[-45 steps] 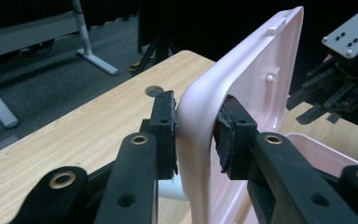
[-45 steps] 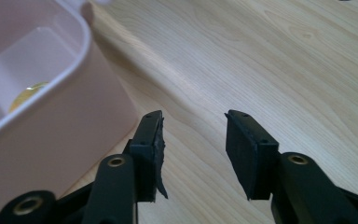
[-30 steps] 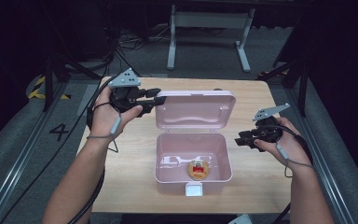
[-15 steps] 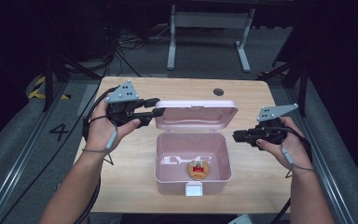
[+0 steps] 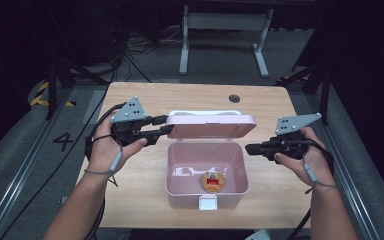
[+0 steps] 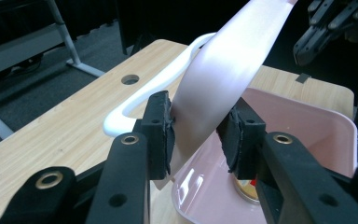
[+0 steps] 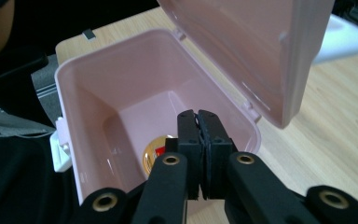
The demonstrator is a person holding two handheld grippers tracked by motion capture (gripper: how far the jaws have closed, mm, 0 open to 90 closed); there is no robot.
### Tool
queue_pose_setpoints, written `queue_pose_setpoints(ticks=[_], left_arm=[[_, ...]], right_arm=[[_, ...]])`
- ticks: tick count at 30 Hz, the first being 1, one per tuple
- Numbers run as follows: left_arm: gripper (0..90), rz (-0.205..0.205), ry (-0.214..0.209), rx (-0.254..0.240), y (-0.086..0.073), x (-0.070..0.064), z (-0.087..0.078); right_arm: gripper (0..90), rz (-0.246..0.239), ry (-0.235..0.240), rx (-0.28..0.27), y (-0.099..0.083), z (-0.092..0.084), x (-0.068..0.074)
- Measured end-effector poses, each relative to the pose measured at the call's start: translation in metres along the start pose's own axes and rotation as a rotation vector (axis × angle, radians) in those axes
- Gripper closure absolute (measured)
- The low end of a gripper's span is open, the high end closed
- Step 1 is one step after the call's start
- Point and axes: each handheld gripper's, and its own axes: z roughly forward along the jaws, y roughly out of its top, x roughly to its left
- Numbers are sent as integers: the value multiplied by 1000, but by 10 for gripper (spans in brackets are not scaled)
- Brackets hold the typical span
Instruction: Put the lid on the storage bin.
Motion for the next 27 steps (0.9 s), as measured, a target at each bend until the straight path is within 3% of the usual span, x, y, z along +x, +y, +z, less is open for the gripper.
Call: queue_pose_setpoints(ticks=[13, 20, 27], left_arm=[[631, -3, -28, 21, -10, -6, -2], [619, 5, -35, 31, -12, -9, -4], [605, -25, -59, 49, -18, -10, -3]], right_arm=[[900, 7, 17, -58, 4, -3, 6], [900, 15, 4, -88, 5, -6, 6], [900, 18, -23, -127, 6, -9, 6]])
